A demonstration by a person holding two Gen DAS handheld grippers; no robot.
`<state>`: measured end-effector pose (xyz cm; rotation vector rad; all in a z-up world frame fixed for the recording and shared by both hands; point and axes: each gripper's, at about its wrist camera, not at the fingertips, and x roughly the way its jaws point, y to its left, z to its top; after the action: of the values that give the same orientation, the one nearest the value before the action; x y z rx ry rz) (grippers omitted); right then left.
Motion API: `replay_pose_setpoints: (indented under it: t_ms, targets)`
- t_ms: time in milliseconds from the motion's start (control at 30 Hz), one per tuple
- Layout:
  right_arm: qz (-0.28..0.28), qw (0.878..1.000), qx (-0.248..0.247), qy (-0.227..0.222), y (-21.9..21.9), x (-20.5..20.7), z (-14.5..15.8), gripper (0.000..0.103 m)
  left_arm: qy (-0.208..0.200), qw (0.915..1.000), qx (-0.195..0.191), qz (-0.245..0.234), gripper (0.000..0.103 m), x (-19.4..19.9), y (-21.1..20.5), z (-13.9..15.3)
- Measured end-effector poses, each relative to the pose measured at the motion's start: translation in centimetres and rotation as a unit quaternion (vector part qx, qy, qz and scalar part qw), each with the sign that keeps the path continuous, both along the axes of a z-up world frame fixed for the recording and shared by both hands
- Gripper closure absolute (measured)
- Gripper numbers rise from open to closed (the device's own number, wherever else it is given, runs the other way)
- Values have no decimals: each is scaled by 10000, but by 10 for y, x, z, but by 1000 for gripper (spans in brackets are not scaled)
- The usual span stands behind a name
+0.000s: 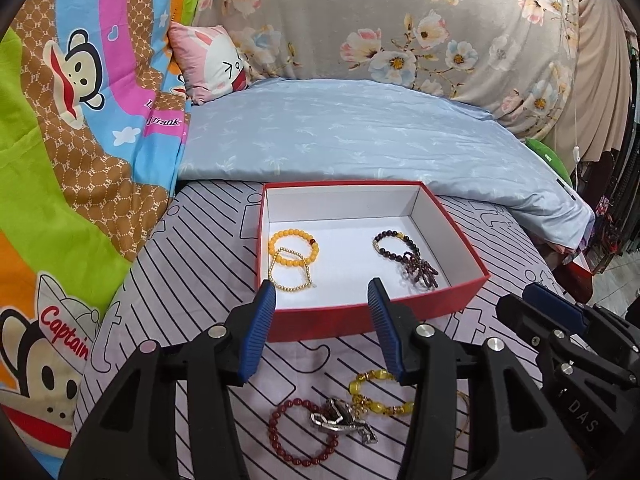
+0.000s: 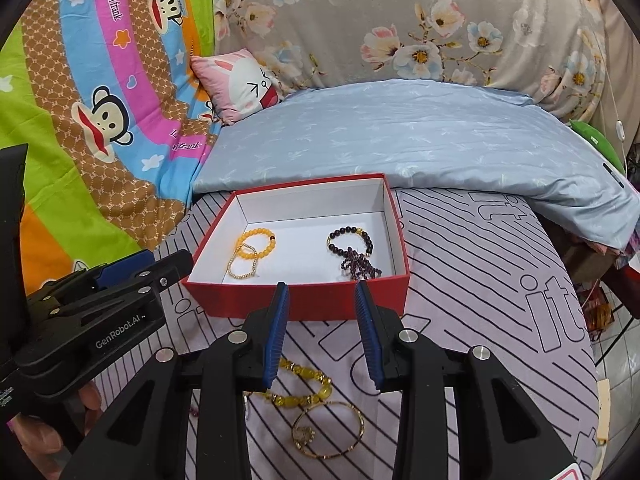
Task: Organize jewelry
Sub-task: 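Move both open tools back to the remaining jewelry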
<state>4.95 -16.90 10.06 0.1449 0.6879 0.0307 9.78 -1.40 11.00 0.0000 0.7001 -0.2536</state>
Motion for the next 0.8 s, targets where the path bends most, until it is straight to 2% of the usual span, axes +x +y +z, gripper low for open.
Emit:
replay_pose_setpoints:
  t_ms: [200, 300, 500, 600, 667, 800]
  targets:
    - [-48, 10000, 25, 13, 0, -18, -1, 69, 60, 10000, -6, -10, 57, -14, 5, -3]
    - [-114, 9999, 10, 43, -3, -28, -5, 62, 105, 9999, -7, 42, 51, -22, 13, -8]
    - [-240, 9993, 48, 295, -14, -47, -27, 61, 375, 9991, 6, 192, 48, -32, 33, -32]
    - [-274, 9986, 62, 447, -16, -55, -40, 60, 505, 9984, 22, 233, 39, -38, 41, -46]
    - [-286, 9981, 74, 543, -17, -61, -49, 56, 548, 9982, 76, 253, 37, -42, 44, -53]
    - [-289, 9971, 122, 697, -14, -67, -63, 55, 662, 9974, 102, 272, 35, -53, 49, -67]
